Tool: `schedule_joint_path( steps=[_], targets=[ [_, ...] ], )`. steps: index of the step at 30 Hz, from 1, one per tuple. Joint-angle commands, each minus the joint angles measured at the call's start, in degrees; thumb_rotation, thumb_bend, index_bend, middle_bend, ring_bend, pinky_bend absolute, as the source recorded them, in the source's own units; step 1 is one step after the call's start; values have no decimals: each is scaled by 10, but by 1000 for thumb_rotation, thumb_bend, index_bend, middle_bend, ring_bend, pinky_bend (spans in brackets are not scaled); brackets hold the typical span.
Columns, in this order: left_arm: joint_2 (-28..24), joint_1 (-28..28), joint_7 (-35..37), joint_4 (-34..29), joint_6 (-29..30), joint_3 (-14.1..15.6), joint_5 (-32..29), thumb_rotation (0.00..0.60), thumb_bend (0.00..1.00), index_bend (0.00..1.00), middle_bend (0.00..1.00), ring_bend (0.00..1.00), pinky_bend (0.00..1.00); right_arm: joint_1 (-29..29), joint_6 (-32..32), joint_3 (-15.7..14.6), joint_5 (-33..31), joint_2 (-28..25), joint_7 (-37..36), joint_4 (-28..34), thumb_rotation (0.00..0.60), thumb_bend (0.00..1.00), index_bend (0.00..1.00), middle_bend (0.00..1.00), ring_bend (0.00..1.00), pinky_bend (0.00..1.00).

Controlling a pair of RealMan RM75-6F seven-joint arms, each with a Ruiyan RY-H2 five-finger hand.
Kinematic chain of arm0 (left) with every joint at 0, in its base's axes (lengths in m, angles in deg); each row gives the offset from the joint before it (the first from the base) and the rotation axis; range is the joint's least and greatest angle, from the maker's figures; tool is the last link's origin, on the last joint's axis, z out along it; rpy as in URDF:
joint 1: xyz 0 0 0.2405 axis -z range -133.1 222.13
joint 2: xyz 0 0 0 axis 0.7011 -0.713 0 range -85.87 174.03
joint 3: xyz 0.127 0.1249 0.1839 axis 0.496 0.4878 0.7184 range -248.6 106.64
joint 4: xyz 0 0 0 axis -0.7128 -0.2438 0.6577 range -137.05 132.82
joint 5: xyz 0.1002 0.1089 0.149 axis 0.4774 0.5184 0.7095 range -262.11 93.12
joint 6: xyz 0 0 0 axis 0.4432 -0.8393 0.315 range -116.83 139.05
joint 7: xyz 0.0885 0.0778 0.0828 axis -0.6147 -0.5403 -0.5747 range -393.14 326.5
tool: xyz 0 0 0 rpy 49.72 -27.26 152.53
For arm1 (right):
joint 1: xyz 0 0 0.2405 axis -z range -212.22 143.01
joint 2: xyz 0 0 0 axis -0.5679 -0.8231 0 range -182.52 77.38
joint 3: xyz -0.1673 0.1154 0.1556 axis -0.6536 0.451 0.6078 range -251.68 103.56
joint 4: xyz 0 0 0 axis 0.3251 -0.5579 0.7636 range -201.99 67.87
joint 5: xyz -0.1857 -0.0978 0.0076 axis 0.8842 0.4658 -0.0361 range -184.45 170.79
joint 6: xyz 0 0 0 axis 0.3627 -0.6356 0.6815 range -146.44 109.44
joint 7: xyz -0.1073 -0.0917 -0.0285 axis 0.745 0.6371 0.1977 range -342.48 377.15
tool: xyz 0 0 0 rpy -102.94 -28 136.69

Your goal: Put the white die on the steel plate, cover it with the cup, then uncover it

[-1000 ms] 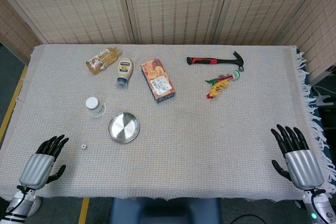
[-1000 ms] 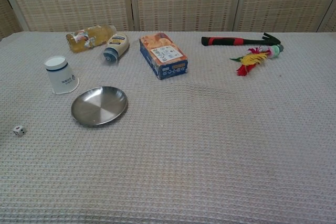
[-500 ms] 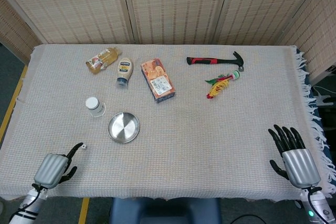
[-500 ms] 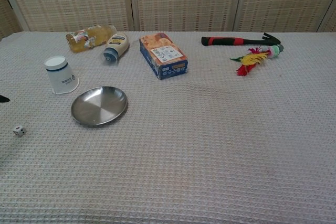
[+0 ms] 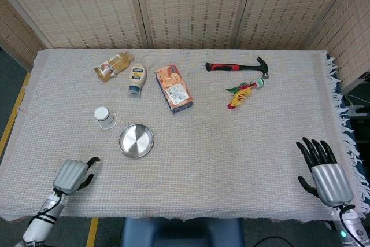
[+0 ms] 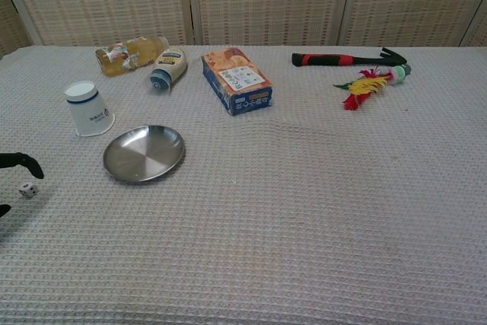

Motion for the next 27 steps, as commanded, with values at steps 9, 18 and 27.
schedule_joint_path(
  steps=[9, 18, 27],
  targets=[
    [27, 19, 17, 56, -26, -9, -26, 600, 423, 330, 1000, 896, 949, -4, 15, 0, -10, 0, 3, 3, 600, 173, 0, 0, 0, 0],
    [42, 30, 27, 90, -34, -11, -34, 600, 423, 389, 1000, 896, 949, -6, 23, 0, -18, 0, 7, 5, 600, 173, 0, 0, 0, 0],
    [53, 36, 55, 115, -31, -8, -30, 600, 424, 423, 1000, 898, 953, -9, 30, -1, -21, -2, 3, 7, 600, 173, 0, 0, 0, 0]
  ],
)
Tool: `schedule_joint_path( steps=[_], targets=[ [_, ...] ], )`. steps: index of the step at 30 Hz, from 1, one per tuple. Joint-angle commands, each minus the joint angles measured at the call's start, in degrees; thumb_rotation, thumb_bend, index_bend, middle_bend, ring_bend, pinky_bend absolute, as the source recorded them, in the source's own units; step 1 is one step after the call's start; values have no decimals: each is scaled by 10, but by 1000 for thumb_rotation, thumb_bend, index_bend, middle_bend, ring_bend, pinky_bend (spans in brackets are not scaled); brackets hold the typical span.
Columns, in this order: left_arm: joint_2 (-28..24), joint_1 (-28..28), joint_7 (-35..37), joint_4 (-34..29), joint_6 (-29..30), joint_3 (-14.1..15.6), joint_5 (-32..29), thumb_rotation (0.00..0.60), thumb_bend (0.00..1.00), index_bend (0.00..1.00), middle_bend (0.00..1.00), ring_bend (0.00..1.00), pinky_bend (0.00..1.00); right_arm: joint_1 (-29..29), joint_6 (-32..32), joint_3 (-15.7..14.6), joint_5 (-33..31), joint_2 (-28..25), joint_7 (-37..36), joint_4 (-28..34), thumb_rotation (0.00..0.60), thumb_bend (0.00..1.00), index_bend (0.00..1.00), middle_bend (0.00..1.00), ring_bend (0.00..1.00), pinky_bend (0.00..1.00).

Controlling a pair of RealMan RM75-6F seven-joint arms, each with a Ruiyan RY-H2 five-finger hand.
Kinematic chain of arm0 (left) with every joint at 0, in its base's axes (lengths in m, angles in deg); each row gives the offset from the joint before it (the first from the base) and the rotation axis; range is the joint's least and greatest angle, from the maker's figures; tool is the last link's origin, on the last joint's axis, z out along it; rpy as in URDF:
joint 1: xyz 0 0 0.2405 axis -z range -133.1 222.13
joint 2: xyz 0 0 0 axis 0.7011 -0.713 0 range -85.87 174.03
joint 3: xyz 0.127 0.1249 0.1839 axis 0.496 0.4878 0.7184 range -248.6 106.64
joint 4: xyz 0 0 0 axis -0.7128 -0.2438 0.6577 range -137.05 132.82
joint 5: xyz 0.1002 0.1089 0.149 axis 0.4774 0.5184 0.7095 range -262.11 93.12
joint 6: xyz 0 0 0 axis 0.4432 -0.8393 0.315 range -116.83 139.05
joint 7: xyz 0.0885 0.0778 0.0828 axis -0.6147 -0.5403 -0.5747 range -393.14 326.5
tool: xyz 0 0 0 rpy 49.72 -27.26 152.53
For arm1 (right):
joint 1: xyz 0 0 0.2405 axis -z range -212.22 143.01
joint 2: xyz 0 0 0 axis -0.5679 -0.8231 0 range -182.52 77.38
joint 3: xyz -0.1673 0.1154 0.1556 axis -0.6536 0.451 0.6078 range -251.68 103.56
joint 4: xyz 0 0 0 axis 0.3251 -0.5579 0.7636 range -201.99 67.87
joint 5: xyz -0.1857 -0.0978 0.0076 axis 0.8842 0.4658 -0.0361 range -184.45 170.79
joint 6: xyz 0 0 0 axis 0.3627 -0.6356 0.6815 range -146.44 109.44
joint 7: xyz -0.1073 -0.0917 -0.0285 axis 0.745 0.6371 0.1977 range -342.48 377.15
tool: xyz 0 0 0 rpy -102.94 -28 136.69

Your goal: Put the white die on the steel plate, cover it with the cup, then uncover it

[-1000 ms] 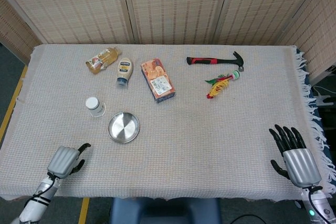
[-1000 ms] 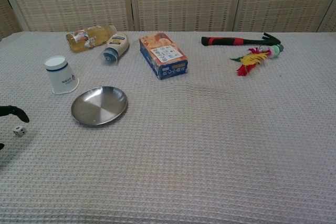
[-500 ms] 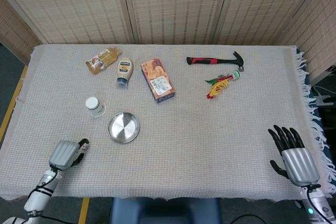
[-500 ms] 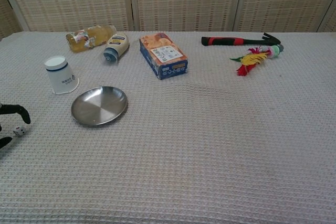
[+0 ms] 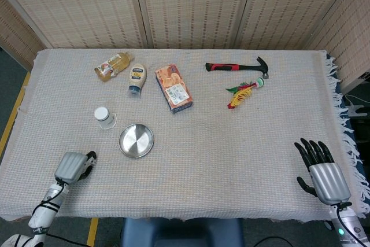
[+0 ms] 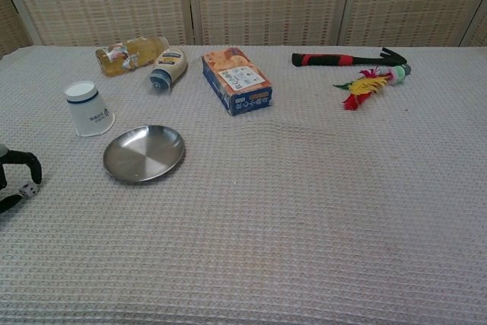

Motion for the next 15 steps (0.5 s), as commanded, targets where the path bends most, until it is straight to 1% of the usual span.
schedule_joint_path(
  steps=[1, 9, 15],
  targets=[
    [4, 3, 11, 11, 0, 2, 3, 600, 425, 431, 1000, 900, 954, -1, 2, -1, 0, -1, -3, 1, 600, 173, 0, 0, 0, 0],
    [9, 6, 26, 23, 2, 4, 3, 600, 425, 489, 1000, 908, 961, -1, 3, -1, -2, 1, 1, 0, 600, 173, 0, 0, 0, 0],
    [5, 7, 35, 13, 26, -3, 6, 600, 427, 497, 1000, 919, 970, -2, 6, -1, -3, 2, 2, 0, 600, 173, 0, 0, 0, 0]
  ],
)
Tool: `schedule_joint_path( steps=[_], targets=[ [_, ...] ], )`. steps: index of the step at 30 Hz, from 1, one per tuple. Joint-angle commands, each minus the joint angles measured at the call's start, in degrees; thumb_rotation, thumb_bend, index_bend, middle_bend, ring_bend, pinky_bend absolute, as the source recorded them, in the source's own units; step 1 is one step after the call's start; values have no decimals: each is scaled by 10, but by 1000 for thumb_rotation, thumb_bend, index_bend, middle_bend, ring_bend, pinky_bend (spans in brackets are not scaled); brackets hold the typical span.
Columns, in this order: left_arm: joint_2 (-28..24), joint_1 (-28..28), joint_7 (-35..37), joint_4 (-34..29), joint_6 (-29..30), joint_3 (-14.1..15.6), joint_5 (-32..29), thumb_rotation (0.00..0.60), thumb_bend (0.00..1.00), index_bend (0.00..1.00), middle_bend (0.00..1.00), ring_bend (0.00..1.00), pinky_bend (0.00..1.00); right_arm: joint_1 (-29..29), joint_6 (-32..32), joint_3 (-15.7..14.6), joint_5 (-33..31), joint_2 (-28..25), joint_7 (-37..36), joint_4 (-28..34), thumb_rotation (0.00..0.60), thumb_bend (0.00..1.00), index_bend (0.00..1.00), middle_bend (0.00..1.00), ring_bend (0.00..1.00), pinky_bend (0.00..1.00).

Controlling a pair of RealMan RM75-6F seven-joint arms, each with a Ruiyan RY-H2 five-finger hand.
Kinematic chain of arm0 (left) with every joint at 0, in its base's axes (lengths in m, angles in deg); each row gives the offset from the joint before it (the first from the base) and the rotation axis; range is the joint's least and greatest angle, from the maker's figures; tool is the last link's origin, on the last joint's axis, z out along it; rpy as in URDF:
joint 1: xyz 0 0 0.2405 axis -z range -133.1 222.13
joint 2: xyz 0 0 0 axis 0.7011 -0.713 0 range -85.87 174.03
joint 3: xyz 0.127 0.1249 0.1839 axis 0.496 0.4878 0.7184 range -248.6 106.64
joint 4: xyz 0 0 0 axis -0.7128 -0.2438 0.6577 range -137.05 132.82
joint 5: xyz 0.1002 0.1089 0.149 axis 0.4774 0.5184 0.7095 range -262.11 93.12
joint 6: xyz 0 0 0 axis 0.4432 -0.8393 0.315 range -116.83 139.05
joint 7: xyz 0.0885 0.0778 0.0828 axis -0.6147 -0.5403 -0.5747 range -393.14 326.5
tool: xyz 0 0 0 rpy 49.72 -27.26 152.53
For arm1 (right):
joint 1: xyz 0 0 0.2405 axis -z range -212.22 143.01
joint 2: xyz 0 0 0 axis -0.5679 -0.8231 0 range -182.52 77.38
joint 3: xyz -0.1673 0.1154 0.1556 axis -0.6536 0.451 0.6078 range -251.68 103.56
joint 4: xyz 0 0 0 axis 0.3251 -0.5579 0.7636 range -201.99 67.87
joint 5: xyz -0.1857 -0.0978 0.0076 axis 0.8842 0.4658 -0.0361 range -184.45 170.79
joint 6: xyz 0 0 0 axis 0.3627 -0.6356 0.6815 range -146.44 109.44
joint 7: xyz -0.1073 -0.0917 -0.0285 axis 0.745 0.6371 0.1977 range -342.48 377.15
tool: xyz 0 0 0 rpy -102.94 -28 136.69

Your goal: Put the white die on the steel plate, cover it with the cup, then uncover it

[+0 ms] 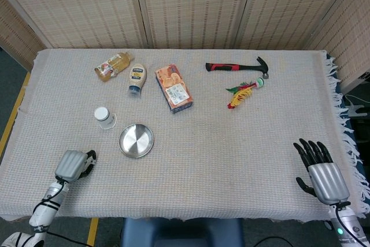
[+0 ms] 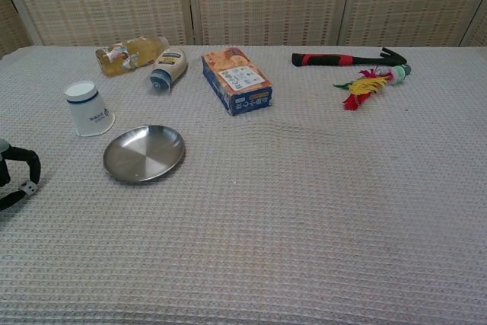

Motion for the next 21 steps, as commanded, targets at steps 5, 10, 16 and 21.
schedule_joint_path(
  steps=[5, 10, 16, 21],
  targets=[
    [-12, 21, 9, -33, 9, -17, 8, 600, 427, 499, 1000, 925, 978, -1, 4, -1, -1, 2, 1, -1, 600, 173, 0, 0, 0, 0],
    [5, 69, 6, -41, -17, -49, 5, 600, 427, 499, 1000, 941, 994, -3, 6, -1, -2, 3, 3, -1, 600, 173, 0, 0, 0, 0],
    [35, 125, -8, -30, -63, -78, -11, 600, 427, 499, 1000, 950, 1000, -6, 14, 0, -8, 4, 1, -3, 600, 173, 0, 0, 0, 0],
    [63, 155, -31, -3, -108, -87, -37, 600, 426, 499, 1000, 949, 1000, -7, 16, 2, -13, 1, -5, -5, 600, 173, 0, 0, 0, 0]
  ],
)
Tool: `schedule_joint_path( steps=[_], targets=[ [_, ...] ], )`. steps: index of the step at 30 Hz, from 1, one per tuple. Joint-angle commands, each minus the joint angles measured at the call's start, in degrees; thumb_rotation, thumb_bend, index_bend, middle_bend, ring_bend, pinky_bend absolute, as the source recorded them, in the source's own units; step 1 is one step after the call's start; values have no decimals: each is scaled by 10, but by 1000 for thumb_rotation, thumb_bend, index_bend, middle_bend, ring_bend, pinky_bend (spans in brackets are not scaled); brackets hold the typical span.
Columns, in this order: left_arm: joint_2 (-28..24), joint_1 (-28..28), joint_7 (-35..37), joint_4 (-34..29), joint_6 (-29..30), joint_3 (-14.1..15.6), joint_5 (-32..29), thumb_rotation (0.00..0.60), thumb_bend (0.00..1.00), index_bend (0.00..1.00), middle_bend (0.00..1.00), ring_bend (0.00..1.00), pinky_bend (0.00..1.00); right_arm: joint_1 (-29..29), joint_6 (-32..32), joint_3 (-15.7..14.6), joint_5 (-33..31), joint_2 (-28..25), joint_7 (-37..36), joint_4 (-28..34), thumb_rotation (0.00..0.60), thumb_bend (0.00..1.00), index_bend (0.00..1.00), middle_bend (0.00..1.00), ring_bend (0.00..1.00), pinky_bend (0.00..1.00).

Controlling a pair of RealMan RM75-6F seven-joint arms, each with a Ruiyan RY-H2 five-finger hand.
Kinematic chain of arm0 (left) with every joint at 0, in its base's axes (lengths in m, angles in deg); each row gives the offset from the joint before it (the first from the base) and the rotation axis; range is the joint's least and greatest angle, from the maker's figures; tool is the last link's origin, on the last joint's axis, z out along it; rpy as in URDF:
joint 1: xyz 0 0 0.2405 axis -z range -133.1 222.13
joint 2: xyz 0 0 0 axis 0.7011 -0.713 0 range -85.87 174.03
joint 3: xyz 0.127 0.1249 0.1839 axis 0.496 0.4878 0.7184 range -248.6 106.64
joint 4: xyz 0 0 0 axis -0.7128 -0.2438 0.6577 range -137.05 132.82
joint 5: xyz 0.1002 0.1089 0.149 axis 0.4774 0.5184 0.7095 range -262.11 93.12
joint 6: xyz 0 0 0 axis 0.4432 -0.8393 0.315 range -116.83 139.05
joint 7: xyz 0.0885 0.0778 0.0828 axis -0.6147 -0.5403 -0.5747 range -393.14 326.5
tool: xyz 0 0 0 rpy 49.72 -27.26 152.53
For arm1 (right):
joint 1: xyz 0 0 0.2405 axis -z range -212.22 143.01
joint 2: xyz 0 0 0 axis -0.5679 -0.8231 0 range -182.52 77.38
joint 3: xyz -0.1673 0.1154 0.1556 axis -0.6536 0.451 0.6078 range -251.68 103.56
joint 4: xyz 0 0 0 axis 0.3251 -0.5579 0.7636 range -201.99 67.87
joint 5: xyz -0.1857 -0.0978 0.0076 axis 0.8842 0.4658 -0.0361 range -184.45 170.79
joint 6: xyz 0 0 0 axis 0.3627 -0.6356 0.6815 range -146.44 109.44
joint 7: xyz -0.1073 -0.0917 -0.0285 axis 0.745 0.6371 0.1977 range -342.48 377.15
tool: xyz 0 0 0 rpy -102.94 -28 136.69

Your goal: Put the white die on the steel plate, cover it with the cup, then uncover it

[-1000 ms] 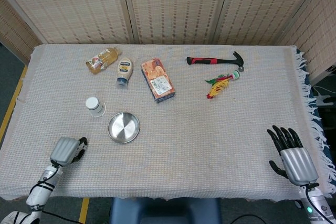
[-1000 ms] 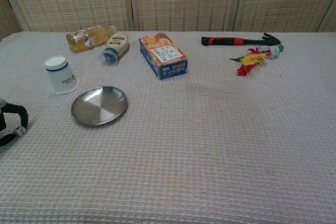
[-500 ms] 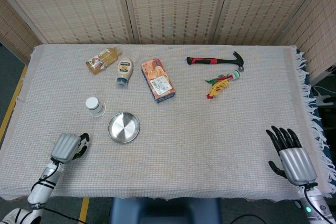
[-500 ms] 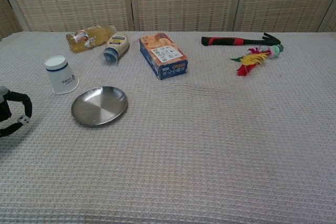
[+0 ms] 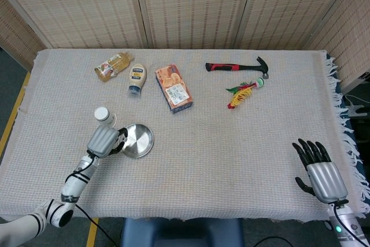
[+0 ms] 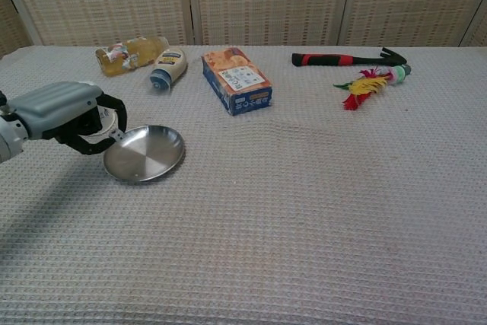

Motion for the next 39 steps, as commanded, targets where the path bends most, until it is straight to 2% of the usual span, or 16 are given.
schedule_joint_path(
  steps=[1, 6, 11, 15, 18, 20, 23, 25, 26, 27, 28, 29, 30, 32, 34, 39],
  targets=[
    [21, 20, -16, 21, -27, -6, -18, 600, 425, 498, 1000, 949, 1000, 0, 0, 1, -2, -1, -3, -1, 600, 173, 0, 0, 0, 0],
    [35, 28, -23, 36, -29, -2, -23, 600, 418, 462, 1000, 949, 1000, -1, 2, 2, -5, -3, -6, -3, 600, 173, 0, 0, 0, 0],
    [32, 31, -21, 26, -23, 3, -21, 600, 410, 291, 1000, 948, 1000, -2, 5, 1, -7, -2, -5, -3, 600, 173, 0, 0, 0, 0],
    [27, 31, -25, 15, -19, 6, -23, 600, 407, 202, 1000, 944, 999, -2, 4, 0, -6, -2, -3, -2, 600, 173, 0, 0, 0, 0],
    [16, 26, -30, -2, -1, 6, -21, 600, 408, 183, 1000, 935, 994, -2, 4, -1, -6, -2, -2, -1, 600, 173, 0, 0, 0, 0],
    [5, 18, -26, -18, 22, 4, -18, 600, 406, 182, 965, 894, 972, -1, 3, -1, -5, -3, -2, -1, 600, 173, 0, 0, 0, 0],
    [-9, 8, -15, -36, 49, 0, -15, 600, 397, 167, 758, 694, 858, -1, 2, -2, -4, -3, -3, -1, 600, 173, 0, 0, 0, 0],
    [-13, 5, -12, -40, 57, -2, -14, 600, 392, 148, 573, 542, 785, -1, 2, -2, -3, -3, -3, -1, 600, 173, 0, 0, 0, 0],
    [-17, 2, -11, -43, 64, -3, -15, 600, 388, 133, 439, 453, 746, -1, 2, -2, -3, -3, -3, 0, 600, 173, 0, 0, 0, 0],
    [-26, -4, -14, -48, 78, -8, -17, 600, 384, 106, 255, 350, 711, -1, 2, -3, -2, -3, -3, 0, 600, 173, 0, 0, 0, 0],
    [-35, -10, -20, -55, 89, -13, -23, 600, 380, 75, 117, 305, 707, -1, 2, -4, -1, -3, -3, 0, 600, 173, 0, 0, 0, 0],
    [-48, -19, -27, -55, 88, -28, -52, 600, 379, 48, 60, 289, 710, -1, 1, -5, 1, -4, -3, 2, 600, 173, 0, 0, 0, 0],
    [-56, -18, -36, -57, 74, -34, -70, 600, 379, 21, 18, 279, 713, 0, 0, -5, 3, -4, -3, 2, 600, 173, 0, 0, 0, 0],
    [-66, -11, -47, -55, 37, -42, -102, 600, 378, 1, 0, 317, 727, 1, -1, -6, 5, -4, -1, 4, 600, 173, 0, 0, 0, 0],
    [-70, -3, -54, -45, 2, -45, -126, 600, 374, 0, 0, 416, 764, 1, -3, -7, 6, -3, 0, 5, 600, 173, 0, 0, 0, 0],
    [-59, 10, -81, -7, -27, -41, -146, 600, 374, 15, 0, 538, 822, 1, 0, -7, 2, -2, 3, 5, 600, 173, 0, 0, 0, 0]
  ],
)
